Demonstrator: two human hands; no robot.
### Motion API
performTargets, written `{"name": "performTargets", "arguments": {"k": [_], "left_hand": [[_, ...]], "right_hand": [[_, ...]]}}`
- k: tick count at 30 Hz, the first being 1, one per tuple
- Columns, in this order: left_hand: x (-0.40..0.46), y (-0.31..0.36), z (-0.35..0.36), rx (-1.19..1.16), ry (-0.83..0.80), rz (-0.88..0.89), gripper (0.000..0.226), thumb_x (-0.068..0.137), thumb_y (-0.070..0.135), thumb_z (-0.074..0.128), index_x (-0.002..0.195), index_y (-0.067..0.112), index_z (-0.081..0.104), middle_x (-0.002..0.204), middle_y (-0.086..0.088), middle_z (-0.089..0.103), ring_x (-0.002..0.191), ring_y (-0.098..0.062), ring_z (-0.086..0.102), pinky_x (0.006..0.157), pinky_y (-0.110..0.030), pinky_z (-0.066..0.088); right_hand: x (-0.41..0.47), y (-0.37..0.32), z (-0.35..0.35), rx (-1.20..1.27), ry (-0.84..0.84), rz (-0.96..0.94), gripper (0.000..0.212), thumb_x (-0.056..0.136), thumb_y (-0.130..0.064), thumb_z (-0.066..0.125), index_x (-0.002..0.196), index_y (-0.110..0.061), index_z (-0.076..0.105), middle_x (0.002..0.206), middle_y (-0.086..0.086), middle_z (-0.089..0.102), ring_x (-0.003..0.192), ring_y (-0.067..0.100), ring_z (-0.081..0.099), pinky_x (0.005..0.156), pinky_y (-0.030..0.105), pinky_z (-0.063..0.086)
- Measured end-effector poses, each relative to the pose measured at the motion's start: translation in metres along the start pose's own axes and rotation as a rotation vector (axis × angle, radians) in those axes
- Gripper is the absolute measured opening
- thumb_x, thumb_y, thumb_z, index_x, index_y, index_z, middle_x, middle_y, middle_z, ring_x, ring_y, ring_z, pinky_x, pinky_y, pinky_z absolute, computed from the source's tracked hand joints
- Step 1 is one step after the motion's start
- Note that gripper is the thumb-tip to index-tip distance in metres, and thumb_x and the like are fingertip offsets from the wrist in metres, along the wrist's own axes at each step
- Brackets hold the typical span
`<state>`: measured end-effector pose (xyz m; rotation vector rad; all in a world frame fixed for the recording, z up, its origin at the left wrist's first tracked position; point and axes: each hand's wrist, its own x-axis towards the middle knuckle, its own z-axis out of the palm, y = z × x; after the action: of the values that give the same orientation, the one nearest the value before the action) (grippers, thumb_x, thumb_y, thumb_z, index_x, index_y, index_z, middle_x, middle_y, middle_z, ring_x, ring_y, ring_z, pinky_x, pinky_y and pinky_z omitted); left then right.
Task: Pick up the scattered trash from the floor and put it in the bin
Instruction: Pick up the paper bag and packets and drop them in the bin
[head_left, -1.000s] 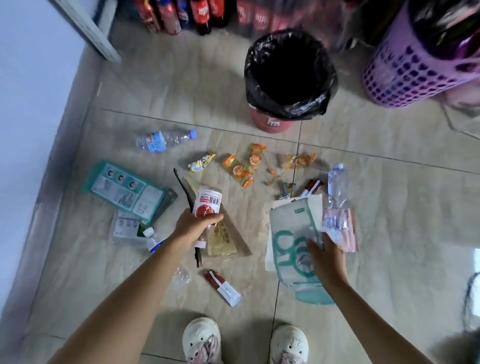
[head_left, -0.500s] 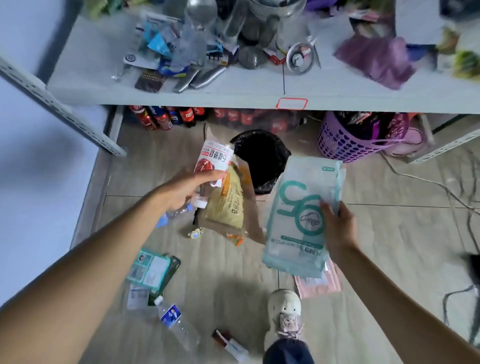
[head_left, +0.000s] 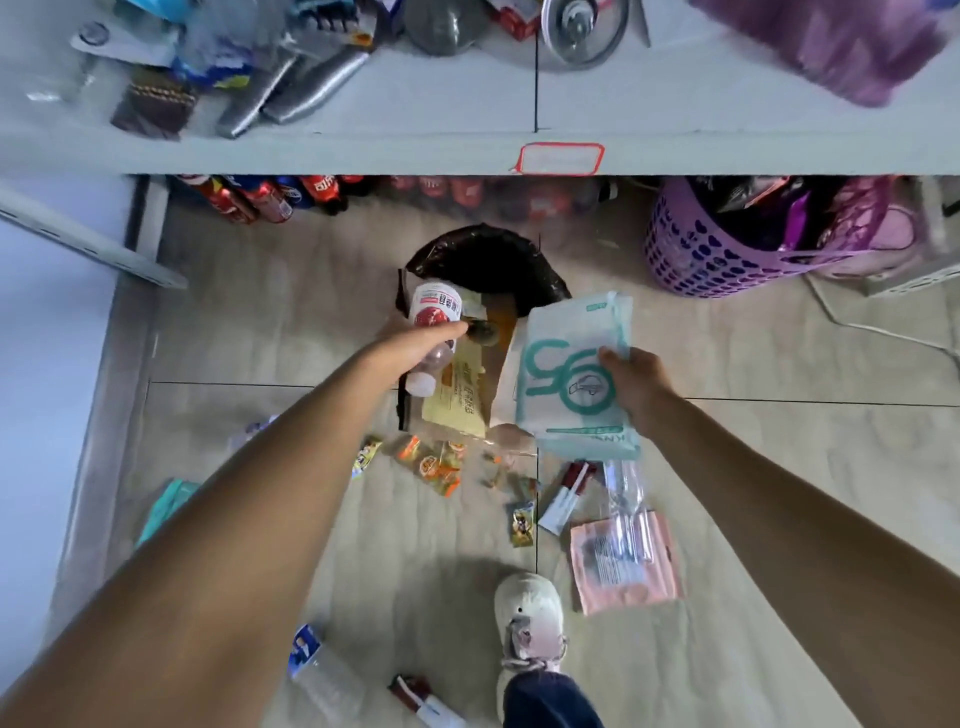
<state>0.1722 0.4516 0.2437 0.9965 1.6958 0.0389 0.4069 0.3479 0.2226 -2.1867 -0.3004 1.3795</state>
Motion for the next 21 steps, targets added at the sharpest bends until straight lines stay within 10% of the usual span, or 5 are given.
{"name": "performTargets", "arguments": {"k": [6, 13, 21], "left_hand": [[0.038, 0.016, 0.02, 0.442, 0.157, 0.098, 0.08, 0.065, 0.06, 0.074, 0.126, 0.016, 0.049, 0.108, -0.001, 0.064, 0.066, -0.013, 0.062, 0.055, -0.026, 0.048], [0.07, 0.04, 0.024, 0.556, 0.062, 0.067, 0.121, 0.065, 0.065, 0.072, 0.154, 0.017, 0.004, 0.157, -0.014, 0.027, 0.137, -0.032, 0.041, 0.106, -0.038, 0.041], [0.081, 0.048, -0.004, 0.479, 0.213, 0.226, 0.059, 0.093, 0.048, 0.046, 0.139, 0.011, 0.048, 0.141, -0.015, 0.053, 0.129, -0.032, 0.05, 0.103, -0.034, 0.04]], "right_hand": [[0.031, -0.007, 0.013, -0.119, -0.002, -0.071, 0.028, 0.092, -0.03, 0.054, 0.112, -0.011, 0.062, 0.106, 0.02, 0.069, 0.093, 0.035, 0.069, 0.085, 0.048, 0.057], [0.048, -0.027, 0.026, -0.161, -0.09, -0.103, 0.031, 0.092, -0.03, 0.056, 0.114, -0.009, 0.062, 0.099, 0.016, 0.07, 0.088, 0.034, 0.069, 0.081, 0.044, 0.059], [0.046, -0.064, 0.047, 0.072, -0.23, -0.062, 0.02, 0.092, -0.022, 0.06, 0.107, -0.008, 0.063, 0.083, 0.008, 0.069, 0.07, 0.024, 0.068, 0.069, 0.04, 0.06]]}}
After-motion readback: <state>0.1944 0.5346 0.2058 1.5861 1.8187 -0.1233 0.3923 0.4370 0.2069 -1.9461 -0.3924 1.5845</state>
